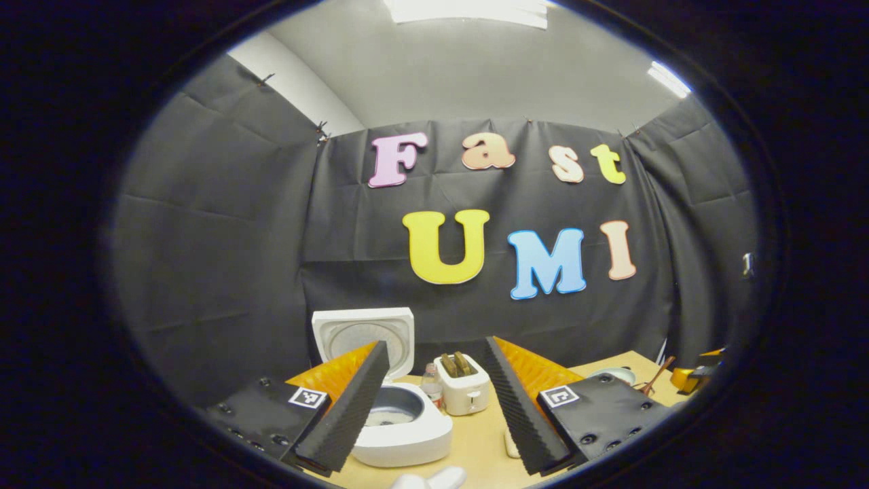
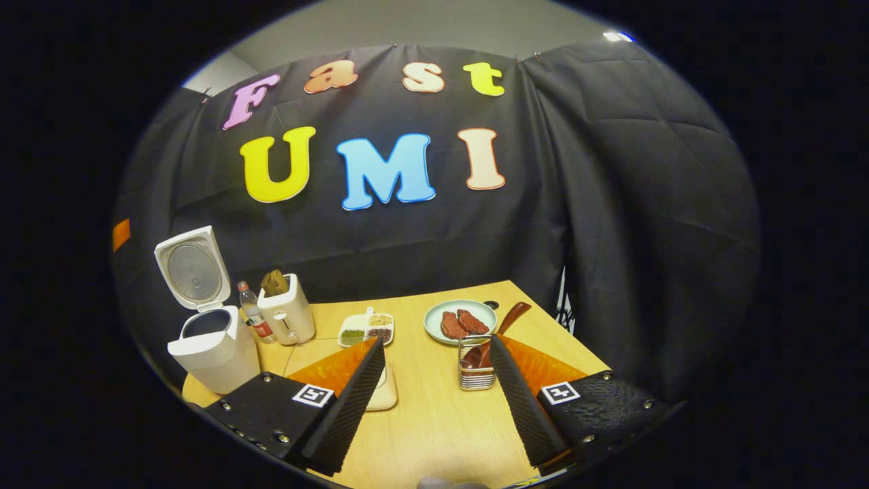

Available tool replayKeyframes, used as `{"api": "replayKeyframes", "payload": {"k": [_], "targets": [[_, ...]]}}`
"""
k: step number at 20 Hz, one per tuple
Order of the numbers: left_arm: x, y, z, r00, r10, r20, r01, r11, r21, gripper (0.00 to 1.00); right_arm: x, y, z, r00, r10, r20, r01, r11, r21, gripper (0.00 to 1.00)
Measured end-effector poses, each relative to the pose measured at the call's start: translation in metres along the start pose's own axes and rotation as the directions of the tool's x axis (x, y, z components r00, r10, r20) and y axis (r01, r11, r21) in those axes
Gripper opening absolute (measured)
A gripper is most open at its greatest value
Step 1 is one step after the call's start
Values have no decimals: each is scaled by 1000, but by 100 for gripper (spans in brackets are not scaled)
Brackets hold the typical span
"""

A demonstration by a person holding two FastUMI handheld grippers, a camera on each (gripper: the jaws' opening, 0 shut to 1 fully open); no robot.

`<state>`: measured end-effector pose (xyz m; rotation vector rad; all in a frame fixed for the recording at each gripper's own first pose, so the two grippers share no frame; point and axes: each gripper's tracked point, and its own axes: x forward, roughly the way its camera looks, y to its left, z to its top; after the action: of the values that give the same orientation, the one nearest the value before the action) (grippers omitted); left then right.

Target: Close the left gripper, press the button to open the rice cooker; take a wooden spoon from the chopstick holder with the right hand, scoop a spoonful of rice and pour it into the rice cooker, then put the wooden spoon back into the chopstick holder.

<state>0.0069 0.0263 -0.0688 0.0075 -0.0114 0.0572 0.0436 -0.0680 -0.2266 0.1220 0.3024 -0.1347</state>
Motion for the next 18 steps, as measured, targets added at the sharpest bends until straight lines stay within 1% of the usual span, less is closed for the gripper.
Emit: {"api": "replayKeyframes", "payload": {"k": [6,9,11,16,18], "targets": [[-5,-33,19,1000,-9,12,10,999,-42,98,75,-48,-35,998,-47,-44,50,997,58,96],[1,-43,25,1000,-1,31,2,1000,-24,97,122,-65,-48,996,-65,-61,68,996,49,96],[7,-52,18,1000,2,13,-2,1000,-22,97,152,-73,-53,994,-62,-84,69,994,80,96],[29,-57,6,998,63,-31,-62,998,15,96,219,-97,-67,987,-74,-142,94,986,140,97],[37,-63,4,996,74,-43,-74,997,12,97,235,-103,-69,985,-75,-153,99,984,151,96]]}}
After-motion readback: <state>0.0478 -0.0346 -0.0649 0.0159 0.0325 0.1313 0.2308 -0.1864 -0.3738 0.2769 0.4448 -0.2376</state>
